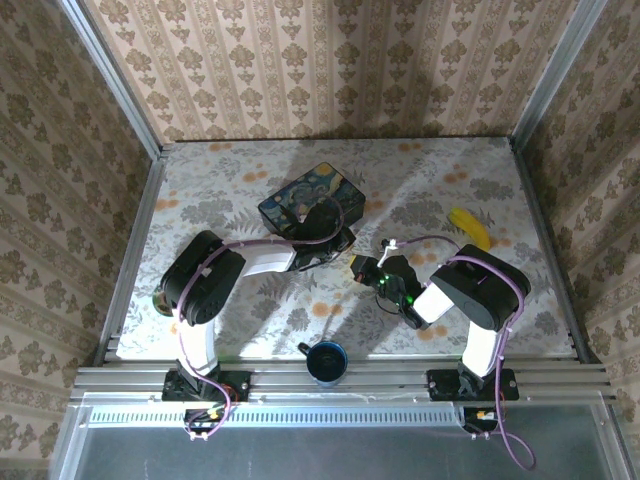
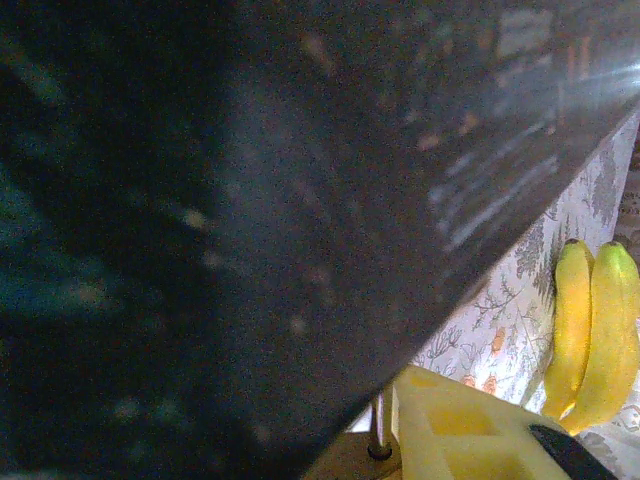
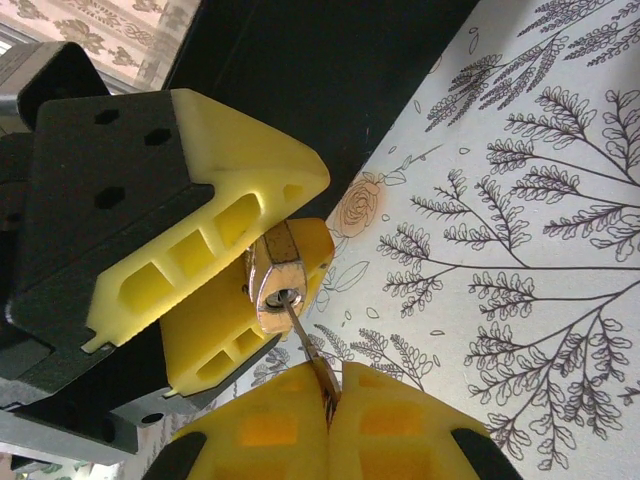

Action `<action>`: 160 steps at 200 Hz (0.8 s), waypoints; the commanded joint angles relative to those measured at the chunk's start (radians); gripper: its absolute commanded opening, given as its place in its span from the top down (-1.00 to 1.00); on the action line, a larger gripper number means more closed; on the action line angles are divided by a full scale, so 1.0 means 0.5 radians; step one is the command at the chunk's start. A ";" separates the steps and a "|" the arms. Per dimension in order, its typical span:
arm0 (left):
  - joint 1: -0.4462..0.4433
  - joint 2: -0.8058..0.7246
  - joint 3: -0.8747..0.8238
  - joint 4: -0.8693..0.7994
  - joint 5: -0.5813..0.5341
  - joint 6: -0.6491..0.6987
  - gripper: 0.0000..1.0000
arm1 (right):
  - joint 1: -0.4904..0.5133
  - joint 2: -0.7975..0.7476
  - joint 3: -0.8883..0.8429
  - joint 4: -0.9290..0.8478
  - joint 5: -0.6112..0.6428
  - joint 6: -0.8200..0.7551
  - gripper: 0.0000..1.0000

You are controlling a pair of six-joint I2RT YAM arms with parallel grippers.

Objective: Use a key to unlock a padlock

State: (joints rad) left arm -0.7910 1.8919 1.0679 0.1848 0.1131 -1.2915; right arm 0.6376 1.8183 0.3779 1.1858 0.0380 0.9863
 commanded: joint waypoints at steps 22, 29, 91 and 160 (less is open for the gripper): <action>-0.025 0.036 0.002 0.029 0.148 -0.071 1.00 | -0.053 -0.003 0.066 0.071 -0.020 0.191 1.00; -0.025 0.036 0.002 0.028 0.153 -0.071 1.00 | -0.060 -0.006 0.067 0.073 -0.039 0.208 1.00; -0.032 0.037 0.023 -0.026 0.169 -0.040 1.00 | -0.101 -0.076 0.192 -0.076 -0.309 0.261 1.00; -0.047 0.053 0.069 -0.072 0.222 -0.021 1.00 | -0.069 -0.330 0.274 -0.482 -0.292 0.035 1.00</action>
State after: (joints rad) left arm -0.7773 1.9038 1.0863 0.1776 0.1059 -1.2945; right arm 0.5896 1.7386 0.4652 0.9417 -0.0971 1.0691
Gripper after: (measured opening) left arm 0.287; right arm 0.042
